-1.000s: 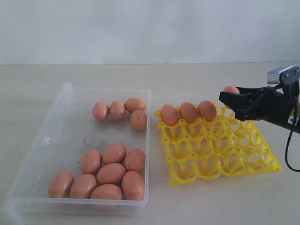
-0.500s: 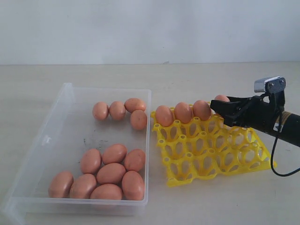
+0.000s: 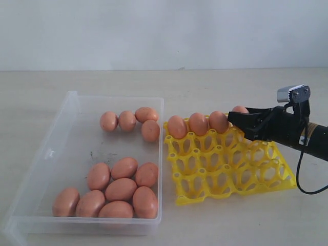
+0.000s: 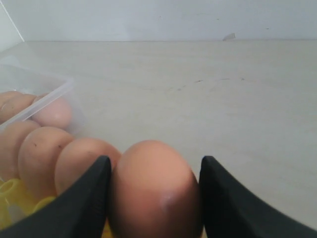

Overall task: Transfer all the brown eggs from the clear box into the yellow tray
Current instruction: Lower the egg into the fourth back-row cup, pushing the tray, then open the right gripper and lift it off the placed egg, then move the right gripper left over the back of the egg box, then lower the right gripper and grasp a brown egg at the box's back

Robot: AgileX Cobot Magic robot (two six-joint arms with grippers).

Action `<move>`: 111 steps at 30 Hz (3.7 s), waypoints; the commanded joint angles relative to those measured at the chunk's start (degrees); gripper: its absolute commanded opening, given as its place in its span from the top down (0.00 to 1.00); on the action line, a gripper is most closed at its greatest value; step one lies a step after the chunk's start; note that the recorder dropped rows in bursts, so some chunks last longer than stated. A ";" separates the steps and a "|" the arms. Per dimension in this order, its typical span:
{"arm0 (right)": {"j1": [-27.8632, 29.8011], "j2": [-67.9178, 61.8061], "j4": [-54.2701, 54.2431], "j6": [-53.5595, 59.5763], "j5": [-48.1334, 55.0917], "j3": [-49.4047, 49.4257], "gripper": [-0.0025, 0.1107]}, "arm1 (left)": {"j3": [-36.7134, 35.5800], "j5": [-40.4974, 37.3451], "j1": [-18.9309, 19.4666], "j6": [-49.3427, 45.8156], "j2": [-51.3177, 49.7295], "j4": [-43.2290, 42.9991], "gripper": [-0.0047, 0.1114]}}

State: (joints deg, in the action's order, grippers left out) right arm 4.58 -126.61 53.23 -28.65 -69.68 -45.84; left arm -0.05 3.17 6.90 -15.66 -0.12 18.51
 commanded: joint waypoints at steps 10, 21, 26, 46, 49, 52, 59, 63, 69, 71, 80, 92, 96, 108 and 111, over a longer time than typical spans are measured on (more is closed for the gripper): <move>-0.12 -0.06 1.41 -1.25 1.29 -0.17 0.98 | 0.05 -0.17 -0.08 -0.31 0.12 -0.23 0.93; -0.12 0.20 0.14 -4.34 1.54 -0.17 0.49 | 0.05 -0.17 -0.08 -0.31 0.12 -0.23 0.93; -0.12 0.65 0.00 -4.65 0.75 -0.17 0.49 | 0.05 -0.17 -0.08 -0.31 0.12 -0.23 0.93; 0.55 14.71 10.91 -9.56 9.49 0.03 0.98 | 0.05 -0.17 -0.08 -0.31 0.12 -0.23 0.93; 0.55 19.24 10.91 -13.37 9.05 0.03 0.98 | 0.05 -0.17 -0.08 -0.31 0.12 -0.23 0.93; -2.25 24.08 13.08 -15.70 7.78 0.03 0.98 | 0.05 -0.17 -0.08 -0.31 0.12 -0.23 0.93; -21.94 29.98 12.08 -13.47 38.29 -3.37 0.98 | 0.05 -0.17 -0.08 -0.31 0.12 -0.23 0.93; -32.66 30.09 9.83 -17.98 58.59 -8.06 0.98 | 0.05 -0.17 -0.08 -0.31 0.12 -0.23 0.93; -44.62 29.98 7.89 -19.01 79.86 -16.42 0.98 | 0.05 -0.17 -0.08 -0.31 0.12 -0.23 0.93; -46.02 29.98 4.98 -18.87 83.73 -19.18 0.98 | 0.05 -0.17 -0.08 -0.31 0.12 -0.23 0.93; -46.29 29.98 -30.92 11.49 98.51 -27.81 0.98 | 0.05 -0.17 -0.08 -0.31 0.12 -0.23 0.93; -46.29 27.87 -49.07 23.49 111.54 -32.31 0.98 | 0.05 -0.17 -0.08 -0.31 0.12 -0.23 0.93; -46.29 23.91 -50.49 24.02 111.15 -32.31 0.98 | 0.05 -0.17 -0.08 -0.31 0.12 -0.23 0.93; -46.29 10.81 -63.23 36.27 111.34 -44.42 0.98 | 0.05 -0.17 -0.08 -0.31 0.12 -0.23 0.93; -46.29 9.59 -63.27 34.98 111.23 -44.60 0.98 | 0.05 -0.17 -0.08 -0.31 0.12 -0.23 0.93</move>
State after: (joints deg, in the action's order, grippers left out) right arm -41.69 -116.39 -9.91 6.91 42.09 -90.10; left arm -0.05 3.17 6.90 -15.66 -0.12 18.51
